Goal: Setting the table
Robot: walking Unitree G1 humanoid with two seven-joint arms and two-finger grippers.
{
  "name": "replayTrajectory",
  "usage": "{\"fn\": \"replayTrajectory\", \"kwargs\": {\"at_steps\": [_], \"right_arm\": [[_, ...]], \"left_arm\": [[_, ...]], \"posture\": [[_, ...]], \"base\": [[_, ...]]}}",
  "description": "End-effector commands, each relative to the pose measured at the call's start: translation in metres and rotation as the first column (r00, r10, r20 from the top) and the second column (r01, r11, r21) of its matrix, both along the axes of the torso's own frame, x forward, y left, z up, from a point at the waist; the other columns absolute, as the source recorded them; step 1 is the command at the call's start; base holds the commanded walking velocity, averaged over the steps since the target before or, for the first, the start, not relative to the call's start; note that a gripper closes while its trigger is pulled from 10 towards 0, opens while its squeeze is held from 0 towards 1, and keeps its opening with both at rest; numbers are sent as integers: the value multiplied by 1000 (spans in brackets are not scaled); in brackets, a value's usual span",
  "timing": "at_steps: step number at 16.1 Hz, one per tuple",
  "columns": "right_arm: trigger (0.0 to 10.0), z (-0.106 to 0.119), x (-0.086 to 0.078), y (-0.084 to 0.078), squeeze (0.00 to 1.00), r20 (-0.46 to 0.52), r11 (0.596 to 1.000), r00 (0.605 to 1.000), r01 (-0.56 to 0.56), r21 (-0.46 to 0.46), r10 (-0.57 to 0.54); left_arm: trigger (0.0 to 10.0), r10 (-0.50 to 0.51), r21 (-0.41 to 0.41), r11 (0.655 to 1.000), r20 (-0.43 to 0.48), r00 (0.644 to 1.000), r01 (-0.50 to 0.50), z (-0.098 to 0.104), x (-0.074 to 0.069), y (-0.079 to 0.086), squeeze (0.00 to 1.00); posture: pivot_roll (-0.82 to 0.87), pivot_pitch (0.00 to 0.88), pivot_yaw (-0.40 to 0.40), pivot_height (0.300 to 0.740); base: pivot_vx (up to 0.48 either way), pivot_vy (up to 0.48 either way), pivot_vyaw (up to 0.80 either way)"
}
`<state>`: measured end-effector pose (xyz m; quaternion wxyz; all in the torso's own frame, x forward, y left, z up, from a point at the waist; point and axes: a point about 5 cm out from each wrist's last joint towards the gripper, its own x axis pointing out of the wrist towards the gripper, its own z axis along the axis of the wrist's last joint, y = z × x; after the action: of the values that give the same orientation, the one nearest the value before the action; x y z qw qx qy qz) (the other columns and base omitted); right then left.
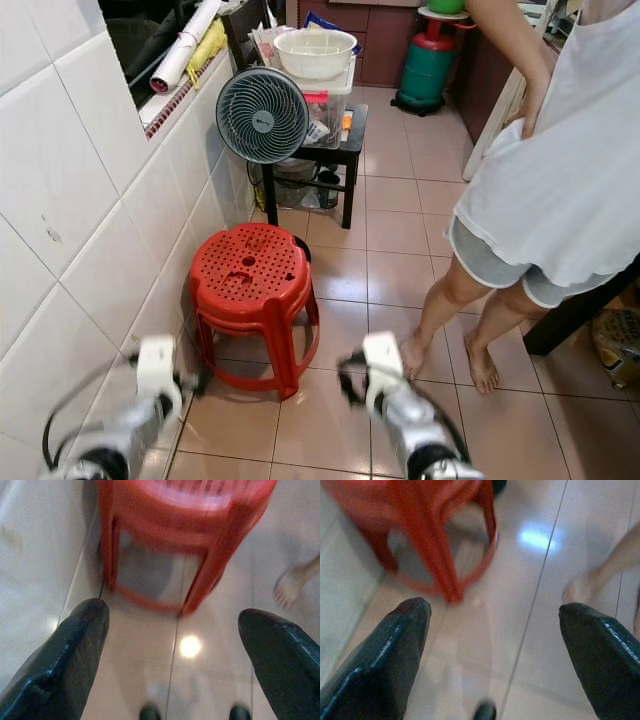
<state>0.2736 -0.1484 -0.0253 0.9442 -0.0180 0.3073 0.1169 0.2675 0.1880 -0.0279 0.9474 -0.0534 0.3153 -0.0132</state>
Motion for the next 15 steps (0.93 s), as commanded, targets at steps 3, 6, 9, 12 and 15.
{"fn": "replayTrajectory", "kwargs": {"at_steps": [3,6,9,12,15], "right_arm": [[10000,20,18,-2,0,136,1000,991,-17,3,16],[10000,45,35,3,0,233,976,972,-57,209,7],[10000,52,37,-2,0,290,985,957,-81,156,33],[10000,55,30,-10,0,342,987,940,-58,147,5],[10000,48,5,-27,0,354,989,935,-23,149,-31]], "left_arm": [[10000,-39,-13,999,130,991,41,23,18,14,0],[10000,-34,-11,999,267,963,38,39,23,23,0],[10000,-99,8,995,351,931,103,41,10,9,0],[10000,-95,0,995,388,917,103,42,-8,5,0],[10000,-24,-25,999,370,929,36,36,-30,7,0]], "posture": [[-78,0,-9,740],[-70,0,-14,740],[-62,0,-13,740],[-73,0,-1,740],[-93,0,16,740]], "base": [[0,0,0],[0,0,0],[0,0,0],[0,0,0],[0,0,0]]}}
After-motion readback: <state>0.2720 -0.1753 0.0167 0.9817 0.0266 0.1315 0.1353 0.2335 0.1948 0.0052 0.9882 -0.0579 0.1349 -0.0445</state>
